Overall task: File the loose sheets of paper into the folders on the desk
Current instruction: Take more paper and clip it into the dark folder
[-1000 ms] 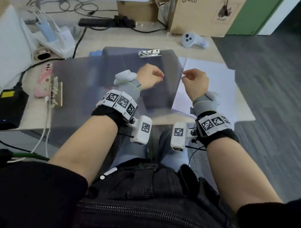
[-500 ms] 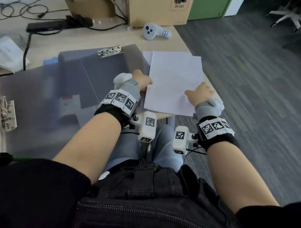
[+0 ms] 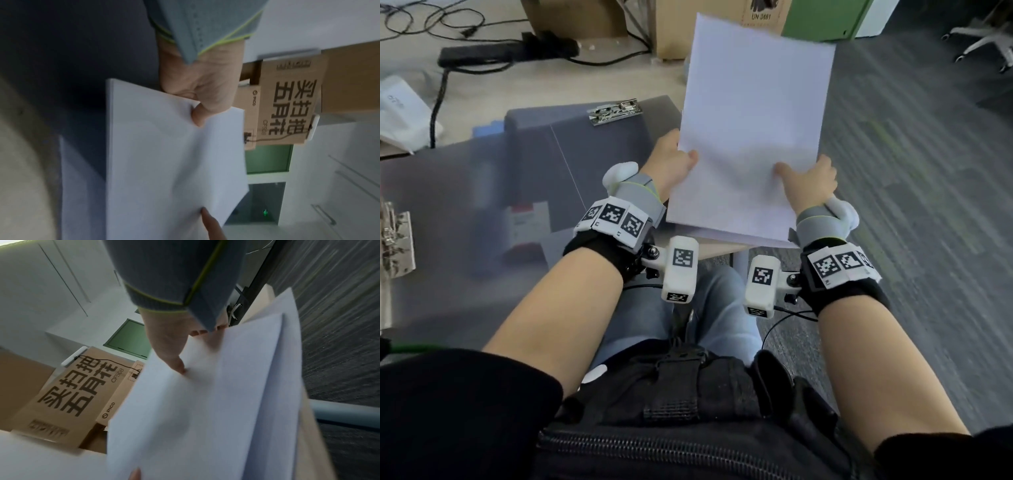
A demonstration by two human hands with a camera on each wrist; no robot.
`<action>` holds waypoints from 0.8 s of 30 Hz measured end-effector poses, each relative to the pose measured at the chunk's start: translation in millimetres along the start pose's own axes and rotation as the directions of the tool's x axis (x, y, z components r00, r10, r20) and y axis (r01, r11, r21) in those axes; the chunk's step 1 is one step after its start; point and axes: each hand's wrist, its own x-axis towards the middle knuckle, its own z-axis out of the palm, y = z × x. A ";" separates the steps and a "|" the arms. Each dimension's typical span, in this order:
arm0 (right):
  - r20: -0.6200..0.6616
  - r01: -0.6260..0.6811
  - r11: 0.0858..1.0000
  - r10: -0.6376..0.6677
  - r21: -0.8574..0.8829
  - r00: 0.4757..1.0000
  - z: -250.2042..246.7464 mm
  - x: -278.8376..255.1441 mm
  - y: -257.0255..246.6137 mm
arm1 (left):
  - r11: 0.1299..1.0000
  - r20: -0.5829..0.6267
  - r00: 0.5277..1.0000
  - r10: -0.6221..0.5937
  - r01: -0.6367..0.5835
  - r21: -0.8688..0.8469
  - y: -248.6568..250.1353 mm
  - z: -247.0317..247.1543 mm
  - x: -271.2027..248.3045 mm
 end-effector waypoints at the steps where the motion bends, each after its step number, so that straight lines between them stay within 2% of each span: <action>1: -0.007 0.029 0.998 -0.028 0.050 1.000 1.0 -1.8 -7.7 | 0.999 -0.029 0.999 0.021 -0.022 -0.043 1.2 -8.7 -0.8; 3: -0.008 0.091 0.982 -0.091 0.165 0.996 0.7 -5.6 -18.8 | 0.993 -0.084 0.996 0.040 -0.049 -0.104 4.2 -22.0 -2.2; 6: 0.048 0.163 0.897 -0.200 0.411 0.979 4.3 -16.4 -38.5 | 0.984 -0.136 0.988 0.065 -0.086 -0.153 8.9 -46.8 -6.1; 8: 0.061 0.191 0.868 -0.245 0.458 0.968 10.4 -21.7 -51.1 | 0.980 -0.166 0.982 0.088 -0.115 -0.162 10.6 -63.9 -9.1; 11: 0.155 0.178 0.794 -0.323 0.582 0.934 24.1 -30.8 -69.0 | 0.972 -0.207 0.971 0.117 -0.154 -0.175 10.9 -91.1 -16.8; 14: 0.268 0.104 0.694 -0.407 0.713 0.873 39.4 -45.1 -83.8 | 0.964 -0.269 0.956 0.114 -0.172 -0.203 7.8 -120.1 -28.4; 18: 0.432 -0.011 0.685 -0.446 0.728 0.784 66.2 -70.9 -99.7 | 0.958 -0.359 0.932 0.055 -0.150 -0.243 -7.1 -156.8 -49.4; 21: 0.432 0.036 0.713 -0.464 0.701 0.773 83.8 -84.5 -104.6 | 0.966 -0.376 0.927 0.001 -0.099 -0.240 -15.6 -169.9 -62.0; 24: 0.429 0.105 0.742 -0.490 0.662 0.759 102.2 -103.4 -115.0 | 0.983 -0.434 0.898 -0.065 -0.017 -0.182 -28.3 -189.9 -74.6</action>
